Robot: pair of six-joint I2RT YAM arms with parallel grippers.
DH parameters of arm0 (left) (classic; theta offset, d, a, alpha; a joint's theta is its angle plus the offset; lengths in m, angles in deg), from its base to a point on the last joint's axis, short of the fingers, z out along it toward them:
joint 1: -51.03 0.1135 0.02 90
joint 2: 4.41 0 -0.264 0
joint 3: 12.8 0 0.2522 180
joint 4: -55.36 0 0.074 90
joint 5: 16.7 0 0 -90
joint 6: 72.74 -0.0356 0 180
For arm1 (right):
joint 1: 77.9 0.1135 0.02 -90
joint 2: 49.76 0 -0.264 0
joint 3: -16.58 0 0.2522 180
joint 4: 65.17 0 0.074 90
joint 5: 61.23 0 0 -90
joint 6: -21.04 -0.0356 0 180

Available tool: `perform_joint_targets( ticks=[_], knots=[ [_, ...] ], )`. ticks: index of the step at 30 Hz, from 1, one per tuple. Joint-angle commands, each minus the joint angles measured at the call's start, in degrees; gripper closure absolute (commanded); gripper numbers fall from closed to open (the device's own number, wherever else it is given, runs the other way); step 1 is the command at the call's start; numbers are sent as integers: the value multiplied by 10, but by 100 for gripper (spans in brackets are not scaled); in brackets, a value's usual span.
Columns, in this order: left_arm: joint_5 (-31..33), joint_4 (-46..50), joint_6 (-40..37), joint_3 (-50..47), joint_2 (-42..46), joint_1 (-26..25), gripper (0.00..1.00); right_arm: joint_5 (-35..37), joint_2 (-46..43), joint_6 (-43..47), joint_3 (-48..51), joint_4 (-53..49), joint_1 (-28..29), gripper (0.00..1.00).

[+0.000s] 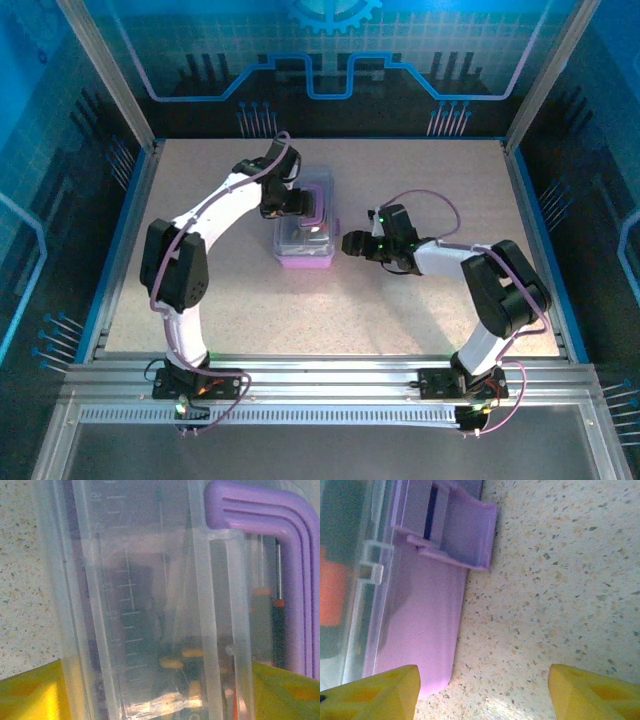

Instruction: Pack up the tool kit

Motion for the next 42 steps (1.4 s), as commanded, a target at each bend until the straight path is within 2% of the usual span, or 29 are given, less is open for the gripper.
perform_joint_targets(
  ticks=[1,9,14,18,25,32,42],
  knots=[
    [0,8,26,-81,46,7,29,-16,-17,-4,12,18,-15,30],
    [-38,-100,82,-306,175,4,31,-86,1,-32,23,84,-34,29],
    [-19,-100,87,-373,213,4,32,-143,39,-55,11,129,-35,29],
    [15,-94,95,-398,220,-2,33,-178,63,-86,11,181,-33,29],
    [-11,-134,107,-435,217,1,35,-221,91,-121,2,235,-20,28],
    [-33,-147,99,-450,238,9,36,-217,115,-154,-28,241,-7,26],
    [-21,-154,100,-473,264,18,36,-226,156,-207,-38,305,1,24]
  ],
)
